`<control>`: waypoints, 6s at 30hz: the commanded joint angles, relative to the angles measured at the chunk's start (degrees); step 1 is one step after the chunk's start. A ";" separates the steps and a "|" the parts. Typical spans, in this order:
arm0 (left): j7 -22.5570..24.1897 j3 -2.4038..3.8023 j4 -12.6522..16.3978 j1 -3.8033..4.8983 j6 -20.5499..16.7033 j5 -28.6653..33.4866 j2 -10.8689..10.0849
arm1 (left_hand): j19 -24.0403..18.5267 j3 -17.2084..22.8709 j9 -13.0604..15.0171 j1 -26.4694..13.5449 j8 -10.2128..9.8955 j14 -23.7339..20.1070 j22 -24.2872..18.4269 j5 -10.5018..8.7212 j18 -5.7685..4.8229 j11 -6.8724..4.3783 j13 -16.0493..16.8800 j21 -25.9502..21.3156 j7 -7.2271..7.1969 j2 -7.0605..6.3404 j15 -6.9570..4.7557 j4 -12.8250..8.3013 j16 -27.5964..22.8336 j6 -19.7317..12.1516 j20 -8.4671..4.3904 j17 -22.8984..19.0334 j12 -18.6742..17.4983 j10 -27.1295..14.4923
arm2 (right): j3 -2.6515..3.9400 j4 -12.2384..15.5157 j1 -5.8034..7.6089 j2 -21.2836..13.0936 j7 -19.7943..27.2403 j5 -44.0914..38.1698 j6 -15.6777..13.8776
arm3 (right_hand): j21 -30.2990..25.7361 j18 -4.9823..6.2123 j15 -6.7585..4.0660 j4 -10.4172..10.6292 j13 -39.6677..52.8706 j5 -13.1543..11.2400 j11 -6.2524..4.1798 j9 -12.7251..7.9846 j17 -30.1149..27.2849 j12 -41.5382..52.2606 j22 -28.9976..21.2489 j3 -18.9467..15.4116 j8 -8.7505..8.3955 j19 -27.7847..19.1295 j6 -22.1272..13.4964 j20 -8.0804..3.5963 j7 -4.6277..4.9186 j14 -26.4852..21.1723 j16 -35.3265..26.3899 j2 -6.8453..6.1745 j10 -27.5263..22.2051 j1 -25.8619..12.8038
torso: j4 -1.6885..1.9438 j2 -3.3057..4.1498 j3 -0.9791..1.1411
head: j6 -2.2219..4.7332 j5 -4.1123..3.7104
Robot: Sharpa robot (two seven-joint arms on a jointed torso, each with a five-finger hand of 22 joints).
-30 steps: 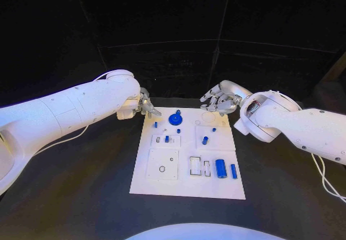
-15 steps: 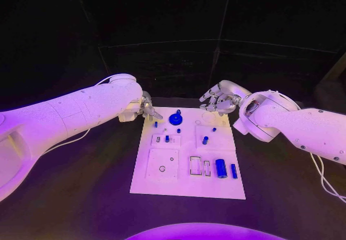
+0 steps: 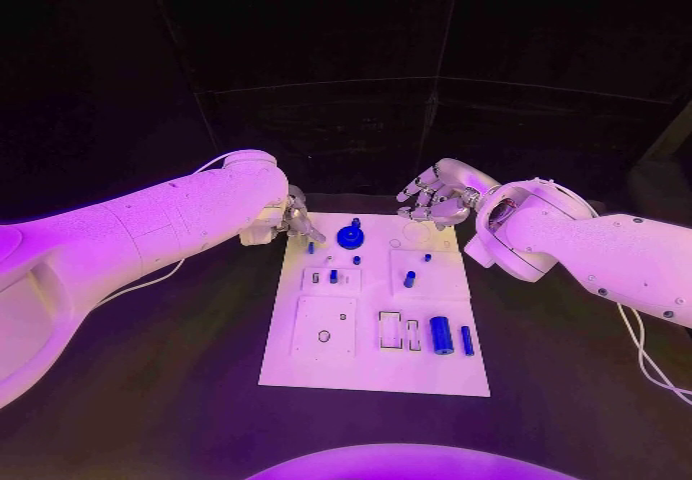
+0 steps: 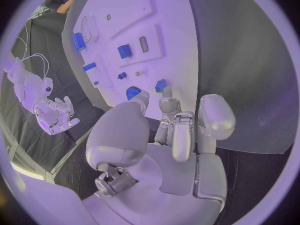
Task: Assemble the parts on the task board
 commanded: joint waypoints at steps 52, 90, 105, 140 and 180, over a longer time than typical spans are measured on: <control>1.40 -0.28 -2.52 -0.21 2.93 2.98 1.76 | 0.72 6.27 -1.25 12.82 -0.05 6.06 1.00 0.06 0.46 -0.87 -0.34 0.65 -0.98 5.32 -0.38 -9.07 0.40 1.32 -0.51 15.09 -0.37 0.38 | 0.03 -0.08 0.10 0.41 0.46 0.05 0.09 | -0.33 0.89 0.12 0.31 -0.09 0.38 0.13 -0.05 -0.05 -0.32 -0.06 0.07 0.00 -0.31 0.50 0.03 0.02 -0.14 -0.22 -0.09 -0.24 -0.47 | 0.07 0.01 -0.02 | -1.02 -0.01; 4.49 -0.27 17.86 -0.52 -13.02 7.20 -11.94 | 1.30 19.31 0.19 11.45 1.98 6.06 3.09 -0.01 0.13 -1.15 1.05 1.77 -1.24 2.33 -0.50 -15.86 0.40 1.69 -0.60 15.09 0.08 3.29 | 0.03 -0.02 0.09 -0.22 0.66 0.30 -0.06 | -0.57 0.91 0.13 0.43 -0.25 0.48 0.15 -0.05 -0.06 -0.32 -0.27 0.22 0.01 -0.32 0.50 0.04 0.04 -0.12 -0.36 -0.02 -0.25 -0.50 | 0.31 -0.16 -0.02 | -1.18 0.25; 5.71 -0.33 23.79 -3.36 -16.09 4.80 -15.36 | 1.37 19.88 0.30 11.31 2.10 6.06 3.22 -0.01 0.12 -1.21 0.86 1.86 -1.29 2.03 -0.55 -16.13 0.40 1.73 -0.64 15.09 -0.05 3.35 | 0.03 -0.11 0.09 -0.30 0.70 0.39 0.07 | -0.57 0.91 0.13 0.43 -0.25 0.48 0.15 -0.05 -0.06 -0.32 -0.27 0.22 0.01 -0.32 0.50 0.04 0.04 -0.12 -0.36 -0.02 -0.25 -0.50 | 0.21 -0.16 0.03 | -1.18 0.86; 3.21 -0.34 24.24 -4.35 -9.57 1.99 -15.14 | 1.39 20.40 0.37 11.23 2.13 6.06 3.25 -0.01 0.11 -1.23 0.72 1.87 -1.29 1.84 -0.57 -16.33 0.40 1.69 -0.66 15.09 -0.16 3.36 | 0.03 -0.06 0.09 -0.37 0.65 0.40 0.07 | -0.65 0.92 0.13 0.48 -0.30 0.54 0.15 -0.05 -0.07 -0.32 -0.35 0.27 0.00 -0.31 0.49 0.04 0.04 -0.10 -0.42 -0.01 -0.25 -0.54 | 0.18 -0.08 0.03 | -1.66 0.85; 1.38 -0.37 21.49 -4.34 -8.71 2.23 -12.42 | 1.37 21.36 0.59 9.40 2.26 6.06 3.10 -0.09 0.14 -1.18 0.68 1.71 -1.26 1.49 -0.55 -15.60 0.40 1.67 -0.68 15.09 -0.25 3.54 | 0.03 -0.07 0.08 -0.16 0.74 0.40 0.12 | -0.65 0.92 0.13 0.48 -0.30 0.54 0.15 -0.05 -0.07 -0.32 -0.35 0.27 0.00 -0.31 0.49 0.04 0.04 -0.10 -0.42 -0.01 -0.25 -0.54 | 0.17 -0.10 0.06 | -2.05 0.63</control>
